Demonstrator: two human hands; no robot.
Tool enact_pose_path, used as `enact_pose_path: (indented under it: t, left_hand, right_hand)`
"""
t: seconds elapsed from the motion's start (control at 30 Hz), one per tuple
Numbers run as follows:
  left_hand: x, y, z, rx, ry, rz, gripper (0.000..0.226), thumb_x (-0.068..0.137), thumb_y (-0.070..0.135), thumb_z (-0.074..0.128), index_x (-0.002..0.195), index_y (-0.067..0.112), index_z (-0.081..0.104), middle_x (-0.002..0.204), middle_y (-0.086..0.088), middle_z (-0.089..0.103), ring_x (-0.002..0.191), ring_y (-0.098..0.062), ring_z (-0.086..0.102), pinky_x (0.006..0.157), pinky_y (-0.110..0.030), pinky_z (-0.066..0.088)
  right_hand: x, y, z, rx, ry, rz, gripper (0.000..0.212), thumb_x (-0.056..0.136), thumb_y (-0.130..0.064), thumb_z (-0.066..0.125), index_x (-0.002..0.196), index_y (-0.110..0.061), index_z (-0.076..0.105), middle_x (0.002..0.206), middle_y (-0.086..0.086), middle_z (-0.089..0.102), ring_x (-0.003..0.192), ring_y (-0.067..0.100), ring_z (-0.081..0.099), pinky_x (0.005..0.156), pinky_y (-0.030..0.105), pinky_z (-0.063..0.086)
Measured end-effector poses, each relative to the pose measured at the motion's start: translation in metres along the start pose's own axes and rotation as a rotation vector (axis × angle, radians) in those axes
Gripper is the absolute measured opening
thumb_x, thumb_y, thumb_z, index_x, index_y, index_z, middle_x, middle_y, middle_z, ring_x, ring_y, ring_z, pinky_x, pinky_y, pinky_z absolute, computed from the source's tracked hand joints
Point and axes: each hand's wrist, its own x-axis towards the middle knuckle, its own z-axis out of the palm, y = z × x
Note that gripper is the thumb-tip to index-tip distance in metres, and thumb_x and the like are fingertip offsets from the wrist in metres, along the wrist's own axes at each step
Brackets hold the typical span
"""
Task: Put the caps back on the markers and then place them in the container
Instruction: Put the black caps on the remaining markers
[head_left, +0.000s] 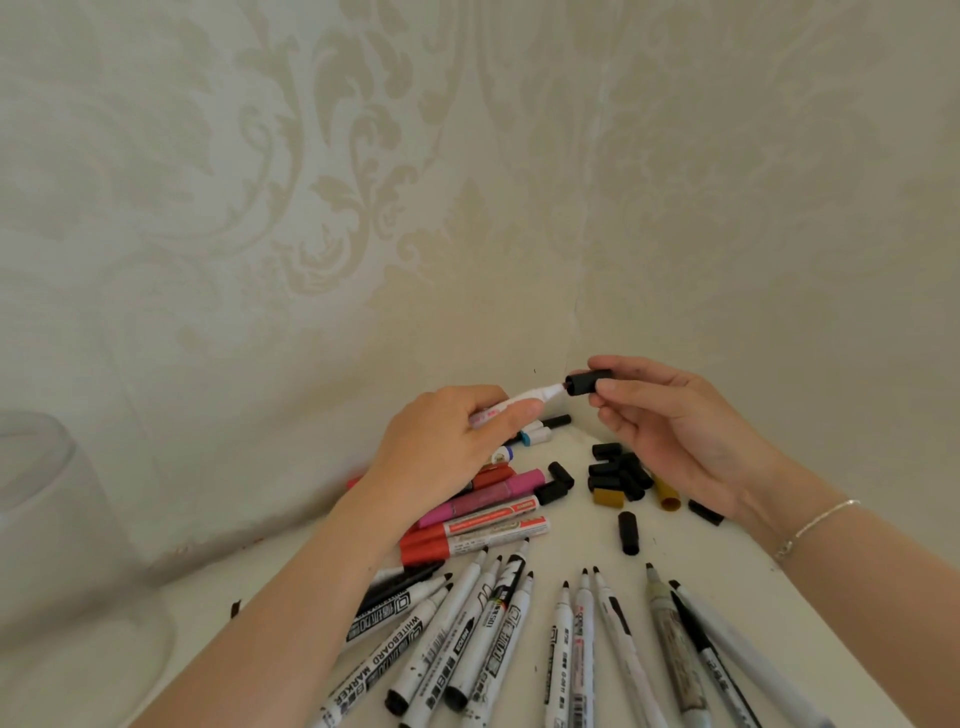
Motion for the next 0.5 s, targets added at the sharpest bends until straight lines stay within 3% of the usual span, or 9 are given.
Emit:
enact_pose_path:
  t: [0.1,0.23,0.33,0.5]
  left_hand:
    - [-0.001,0.001,0.000,0.029,-0.012,-0.003,0.062,0.078,0.075,0.028,0.078,0.025,0.065,0.062,-0.003,0.058,0.057,-0.017,0.053,0.057,-0.031,0.040]
    - [0.000,0.001,0.003,0.116,-0.013,0.015,0.048,0.088,0.067,0.036,0.079,0.029,0.063,0.057,0.004,0.054,0.056,-0.012,0.051,0.051,-0.028,0.034]
    - [-0.001,0.001,0.005,0.131,-0.031,0.040,0.040,0.093,0.062,0.035,0.097,0.034,0.064,0.061,0.007,0.056,0.058,-0.011,0.054,0.052,-0.028,0.037]
    - [-0.001,-0.001,0.008,0.067,-0.012,0.102,0.039,0.094,0.061,0.033,0.125,0.047,0.053,0.090,0.010,0.071,0.079,-0.012,0.064,0.073,-0.037,0.053]
  right_hand:
    - [0.000,0.002,0.004,-0.012,0.003,-0.015,0.031,0.073,0.003,0.063,0.102,-0.003,0.068,0.099,0.014,0.071,0.074,0.013,0.067,0.070,0.018,0.056]
    - [0.000,0.007,0.012,-0.176,-0.002,-0.044,0.025,0.080,0.007,0.062,0.102,-0.005,0.067,0.095,0.013,0.073,0.075,0.015,0.067,0.070,0.017,0.055]
    - [0.001,0.008,0.017,-0.234,0.035,-0.092,0.019,0.080,0.007,0.065,0.096,-0.005,0.065,0.090,0.013,0.074,0.072,0.016,0.068,0.068,0.018,0.055]
    - [0.002,0.007,0.018,-0.291,0.066,-0.116,0.016,0.079,0.006,0.067,0.092,-0.003,0.066,0.086,0.015,0.074,0.072,0.018,0.068,0.068,0.020,0.056]
